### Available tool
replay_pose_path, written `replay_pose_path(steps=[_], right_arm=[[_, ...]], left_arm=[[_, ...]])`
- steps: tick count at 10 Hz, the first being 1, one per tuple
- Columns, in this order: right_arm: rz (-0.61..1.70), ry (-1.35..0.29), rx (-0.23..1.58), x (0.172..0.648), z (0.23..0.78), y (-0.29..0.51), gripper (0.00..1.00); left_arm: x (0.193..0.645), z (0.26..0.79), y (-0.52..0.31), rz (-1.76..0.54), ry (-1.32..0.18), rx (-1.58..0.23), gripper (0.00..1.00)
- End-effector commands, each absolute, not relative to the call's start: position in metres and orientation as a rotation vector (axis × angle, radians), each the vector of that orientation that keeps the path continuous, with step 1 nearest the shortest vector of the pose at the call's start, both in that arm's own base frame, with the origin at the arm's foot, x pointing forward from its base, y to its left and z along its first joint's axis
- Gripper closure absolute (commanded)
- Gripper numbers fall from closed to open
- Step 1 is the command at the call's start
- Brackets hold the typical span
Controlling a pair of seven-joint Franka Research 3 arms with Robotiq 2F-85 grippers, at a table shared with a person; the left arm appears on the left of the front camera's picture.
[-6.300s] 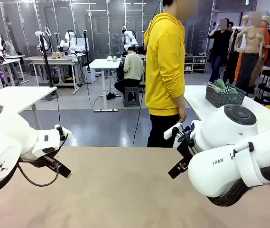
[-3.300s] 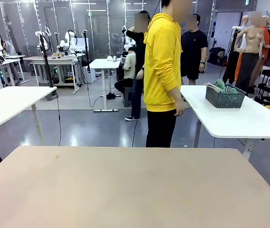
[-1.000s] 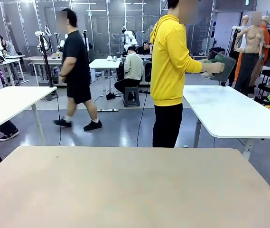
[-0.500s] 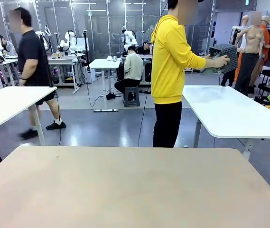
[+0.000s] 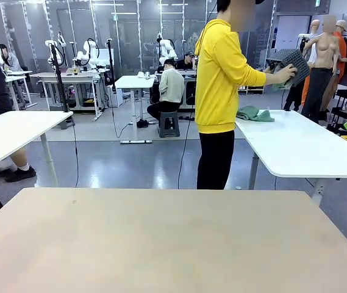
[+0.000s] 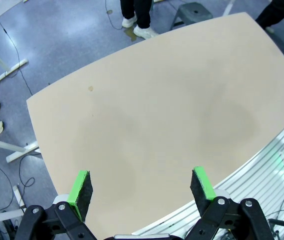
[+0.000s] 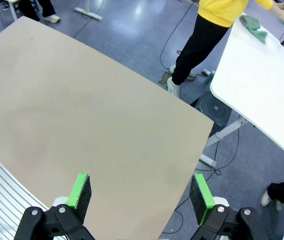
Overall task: Fold the towels and place them in the basket.
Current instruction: When a person lays out a Towel with hook on the table, fold it in half twice.
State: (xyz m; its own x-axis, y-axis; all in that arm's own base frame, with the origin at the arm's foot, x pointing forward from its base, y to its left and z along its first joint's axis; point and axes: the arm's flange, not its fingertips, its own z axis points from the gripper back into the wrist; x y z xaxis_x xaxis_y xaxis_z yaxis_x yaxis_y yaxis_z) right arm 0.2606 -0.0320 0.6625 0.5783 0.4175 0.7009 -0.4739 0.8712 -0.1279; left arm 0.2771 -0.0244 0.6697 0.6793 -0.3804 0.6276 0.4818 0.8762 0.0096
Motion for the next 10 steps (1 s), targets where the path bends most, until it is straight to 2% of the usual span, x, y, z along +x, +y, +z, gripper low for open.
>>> replay_pose_path(steps=[1,10], right_arm=[[0.524,-0.804,0.076,0.2613,0.6629,-0.0313,0.0],[0.524,-0.804,0.076,0.2613,0.6629,-0.0313,0.0]], left_arm=[[0.2773,0.6695,-0.0243,-0.486,-0.665,-0.161,0.0],[0.2773,0.6695,-0.0243,-0.486,-0.665,-0.161,0.0]])
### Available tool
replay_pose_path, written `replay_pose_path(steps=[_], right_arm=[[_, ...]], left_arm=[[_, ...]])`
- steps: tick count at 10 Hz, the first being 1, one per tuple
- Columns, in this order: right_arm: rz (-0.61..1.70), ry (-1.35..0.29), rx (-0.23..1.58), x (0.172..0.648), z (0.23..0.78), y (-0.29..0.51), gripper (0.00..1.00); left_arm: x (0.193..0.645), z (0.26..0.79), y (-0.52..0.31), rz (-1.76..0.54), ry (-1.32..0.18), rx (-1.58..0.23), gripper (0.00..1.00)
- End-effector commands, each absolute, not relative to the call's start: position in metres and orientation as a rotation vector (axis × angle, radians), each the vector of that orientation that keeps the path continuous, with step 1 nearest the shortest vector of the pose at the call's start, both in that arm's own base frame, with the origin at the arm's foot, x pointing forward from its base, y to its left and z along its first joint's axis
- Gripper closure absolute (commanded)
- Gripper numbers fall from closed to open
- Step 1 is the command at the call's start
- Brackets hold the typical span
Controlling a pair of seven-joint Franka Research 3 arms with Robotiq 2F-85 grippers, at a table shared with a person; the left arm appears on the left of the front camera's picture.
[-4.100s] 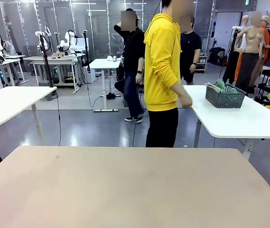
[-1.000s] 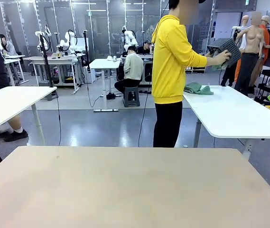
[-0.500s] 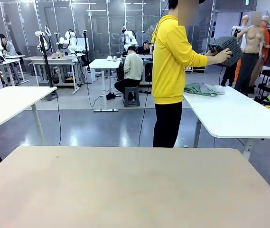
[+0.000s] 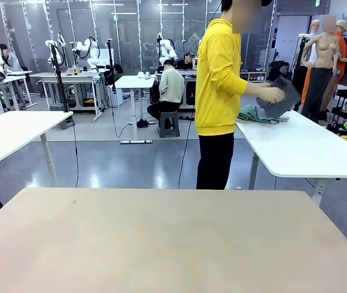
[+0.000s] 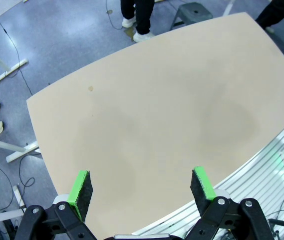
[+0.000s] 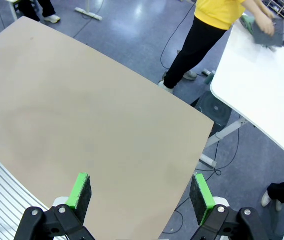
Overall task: Fold the towels and place them in the basket.
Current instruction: When a person lays out a Towel with hook on the table, fold it in half twice.
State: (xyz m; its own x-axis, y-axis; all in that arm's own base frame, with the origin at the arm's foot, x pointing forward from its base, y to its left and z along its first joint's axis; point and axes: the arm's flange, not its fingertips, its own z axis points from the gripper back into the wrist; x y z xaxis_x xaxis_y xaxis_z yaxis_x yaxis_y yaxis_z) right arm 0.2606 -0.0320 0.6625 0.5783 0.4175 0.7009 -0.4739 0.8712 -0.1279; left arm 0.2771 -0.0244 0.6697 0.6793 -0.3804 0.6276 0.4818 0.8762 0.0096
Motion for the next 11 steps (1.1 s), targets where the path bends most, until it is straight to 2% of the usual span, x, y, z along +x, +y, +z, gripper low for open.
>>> replay_pose_path(steps=[1,11], right_arm=[[0.524,-0.804,0.076,0.2613,0.6629,-0.0313,0.0],[0.524,-0.804,0.076,0.2613,0.6629,-0.0313,0.0]], left_arm=[[0.2773,0.6695,-0.0243,-0.486,-0.665,-0.161,0.0],[0.2773,0.6695,-0.0243,-0.486,-0.665,-0.161,0.0]])
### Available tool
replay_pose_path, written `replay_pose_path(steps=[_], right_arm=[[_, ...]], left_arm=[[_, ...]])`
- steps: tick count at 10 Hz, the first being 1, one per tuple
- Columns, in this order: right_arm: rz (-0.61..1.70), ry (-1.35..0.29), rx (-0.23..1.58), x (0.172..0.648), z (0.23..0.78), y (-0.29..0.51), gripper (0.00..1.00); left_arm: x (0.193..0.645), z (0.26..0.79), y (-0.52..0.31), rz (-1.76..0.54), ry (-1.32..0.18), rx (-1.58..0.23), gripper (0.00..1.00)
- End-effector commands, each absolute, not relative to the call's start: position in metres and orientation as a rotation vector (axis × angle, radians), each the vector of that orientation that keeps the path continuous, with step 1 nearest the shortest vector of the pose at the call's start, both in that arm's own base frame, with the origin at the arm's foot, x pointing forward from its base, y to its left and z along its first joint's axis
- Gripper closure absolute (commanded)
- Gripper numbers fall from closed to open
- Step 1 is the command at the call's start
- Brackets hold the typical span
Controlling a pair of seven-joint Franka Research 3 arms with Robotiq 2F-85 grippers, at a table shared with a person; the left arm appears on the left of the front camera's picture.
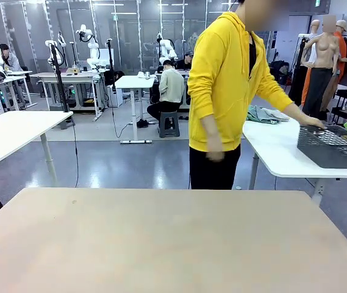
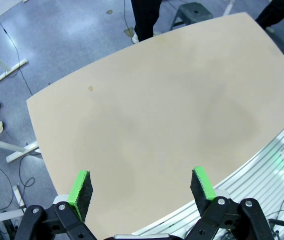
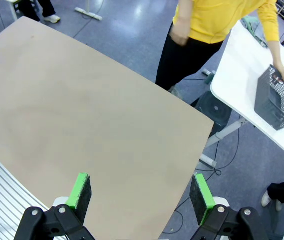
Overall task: Fold the towels and place them in the basket.
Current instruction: When a person lays out a Towel with hook on the table, fold it in half twice.
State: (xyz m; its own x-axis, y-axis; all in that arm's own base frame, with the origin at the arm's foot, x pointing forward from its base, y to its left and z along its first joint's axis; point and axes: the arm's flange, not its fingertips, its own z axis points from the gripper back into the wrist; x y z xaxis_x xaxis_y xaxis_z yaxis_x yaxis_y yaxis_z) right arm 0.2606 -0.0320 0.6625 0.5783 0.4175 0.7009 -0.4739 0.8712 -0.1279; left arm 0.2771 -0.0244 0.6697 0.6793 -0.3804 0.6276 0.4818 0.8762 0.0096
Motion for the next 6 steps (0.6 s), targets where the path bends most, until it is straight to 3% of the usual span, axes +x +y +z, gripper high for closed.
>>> replay_pose_path(steps=[1,6], right_arm=[[0.524,-0.804,0.076,0.2613,0.6629,-0.0313,0.0],[0.524,-0.804,0.076,0.2613,0.6629,-0.0313,0.0]], left_arm=[[0.2773,0.6695,-0.0243,-0.486,-0.665,-0.161,0.0],[0.2773,0.6695,-0.0243,-0.486,-0.665,-0.161,0.0]])
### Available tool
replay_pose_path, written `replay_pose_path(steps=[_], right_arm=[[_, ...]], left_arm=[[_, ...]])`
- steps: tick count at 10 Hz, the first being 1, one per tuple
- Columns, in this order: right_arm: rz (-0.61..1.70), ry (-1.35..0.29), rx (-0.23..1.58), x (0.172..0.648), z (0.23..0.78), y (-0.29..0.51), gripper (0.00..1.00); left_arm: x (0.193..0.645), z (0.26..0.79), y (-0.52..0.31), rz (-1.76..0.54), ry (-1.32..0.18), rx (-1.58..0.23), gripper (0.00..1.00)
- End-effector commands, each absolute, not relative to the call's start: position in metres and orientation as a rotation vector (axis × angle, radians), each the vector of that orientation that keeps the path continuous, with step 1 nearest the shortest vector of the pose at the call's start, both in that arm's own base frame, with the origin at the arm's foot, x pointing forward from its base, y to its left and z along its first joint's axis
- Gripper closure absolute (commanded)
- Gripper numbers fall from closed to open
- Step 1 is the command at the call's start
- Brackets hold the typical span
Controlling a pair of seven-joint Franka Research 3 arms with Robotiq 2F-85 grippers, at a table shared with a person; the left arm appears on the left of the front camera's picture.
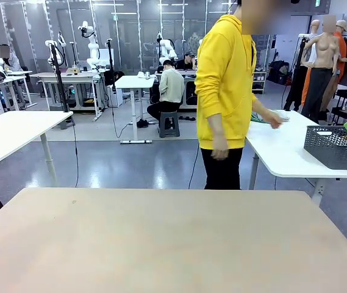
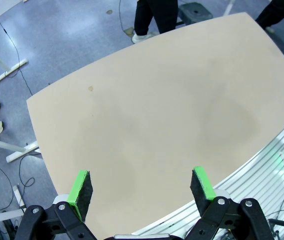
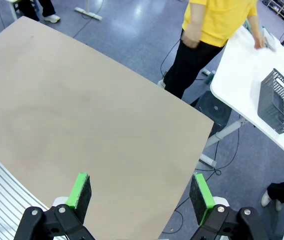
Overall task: Fold the towels and place them in the basket.
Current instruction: When a person lays out a Towel with hook on the table, fold it in half twice.
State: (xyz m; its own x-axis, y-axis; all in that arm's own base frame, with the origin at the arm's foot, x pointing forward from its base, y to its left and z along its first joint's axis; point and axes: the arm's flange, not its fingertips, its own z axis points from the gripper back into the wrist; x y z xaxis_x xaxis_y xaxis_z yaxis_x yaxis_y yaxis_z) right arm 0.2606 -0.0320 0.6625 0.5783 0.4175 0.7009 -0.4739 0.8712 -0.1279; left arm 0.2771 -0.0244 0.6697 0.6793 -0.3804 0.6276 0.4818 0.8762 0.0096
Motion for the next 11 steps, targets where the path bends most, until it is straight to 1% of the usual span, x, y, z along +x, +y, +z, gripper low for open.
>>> replay_pose_path(steps=[1,11], right_arm=[[0.524,-0.804,0.076,0.2613,0.6629,-0.0313,0.0],[0.524,-0.804,0.076,0.2613,0.6629,-0.0313,0.0]], left_arm=[[0.2773,0.6695,-0.0243,-0.486,-0.665,-0.161,0.0],[0.2773,0.6695,-0.0243,-0.486,-0.665,-0.161,0.0]])
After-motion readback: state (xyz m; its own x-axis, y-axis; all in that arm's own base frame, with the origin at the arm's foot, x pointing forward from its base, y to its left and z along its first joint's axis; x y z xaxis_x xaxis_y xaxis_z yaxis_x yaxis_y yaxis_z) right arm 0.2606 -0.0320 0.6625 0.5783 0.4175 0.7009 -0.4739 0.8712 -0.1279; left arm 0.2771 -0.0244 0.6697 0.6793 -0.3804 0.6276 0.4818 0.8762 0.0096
